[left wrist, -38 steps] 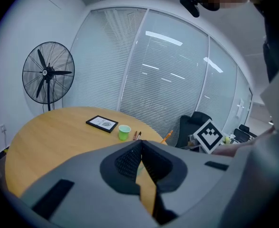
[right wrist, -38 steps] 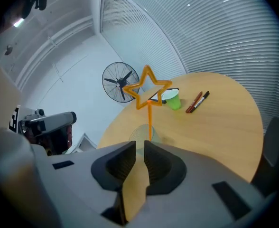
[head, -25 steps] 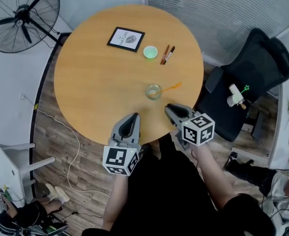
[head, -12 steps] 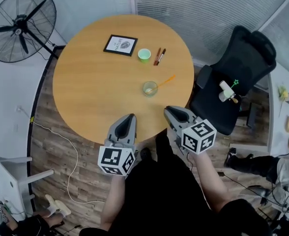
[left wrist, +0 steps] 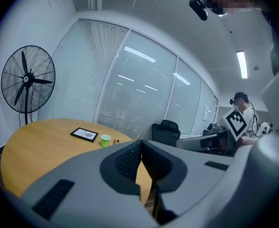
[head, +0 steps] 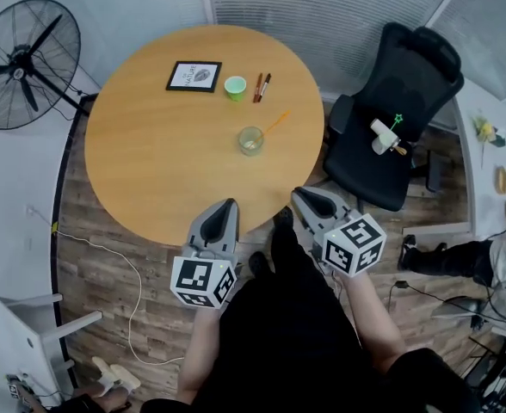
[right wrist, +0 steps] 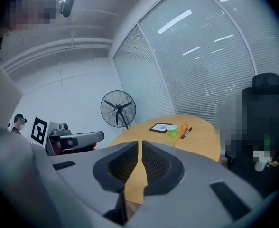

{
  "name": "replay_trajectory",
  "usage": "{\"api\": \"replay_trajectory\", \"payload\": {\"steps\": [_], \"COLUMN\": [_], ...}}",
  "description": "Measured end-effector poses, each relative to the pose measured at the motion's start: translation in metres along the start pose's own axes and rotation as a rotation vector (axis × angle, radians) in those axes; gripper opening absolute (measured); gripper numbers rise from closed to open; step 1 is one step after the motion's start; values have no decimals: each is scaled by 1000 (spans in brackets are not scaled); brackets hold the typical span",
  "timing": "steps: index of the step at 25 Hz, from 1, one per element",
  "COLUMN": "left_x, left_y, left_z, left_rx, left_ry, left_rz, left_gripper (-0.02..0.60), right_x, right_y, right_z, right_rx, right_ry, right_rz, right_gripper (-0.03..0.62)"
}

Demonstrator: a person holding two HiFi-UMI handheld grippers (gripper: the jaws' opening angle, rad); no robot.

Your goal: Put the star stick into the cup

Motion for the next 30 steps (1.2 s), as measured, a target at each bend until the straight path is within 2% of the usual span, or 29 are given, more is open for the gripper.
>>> {"api": "replay_trajectory", "payload": {"steps": [10, 18, 30], "left_x": [1, 1, 0], "left_y": [-9, -12, -20], "left_z": [17, 20, 19], "left_rx": [-33, -30, -21], "left_ry": [-2, -32, -36], "left_rz": [1, 9, 6], "left_gripper": [-2, -2, -2], "right_x": [5, 12, 13], "right_y": [20, 26, 29], "right_z": [35, 44, 45], "right_rx": [-34, 1, 32], "right_ry": [-71, -143, -151], "right_rz": [13, 38, 60], "right_gripper": [29, 9, 8]}}
Point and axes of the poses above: the fingertips, and each gripper's own axes: z backward along the fingers, y to its left, x out of its top, the point moved 10 cm from there along z, backward along the fingers, and after that the axes turned 10 degrees about z, right-handed, at the moved point
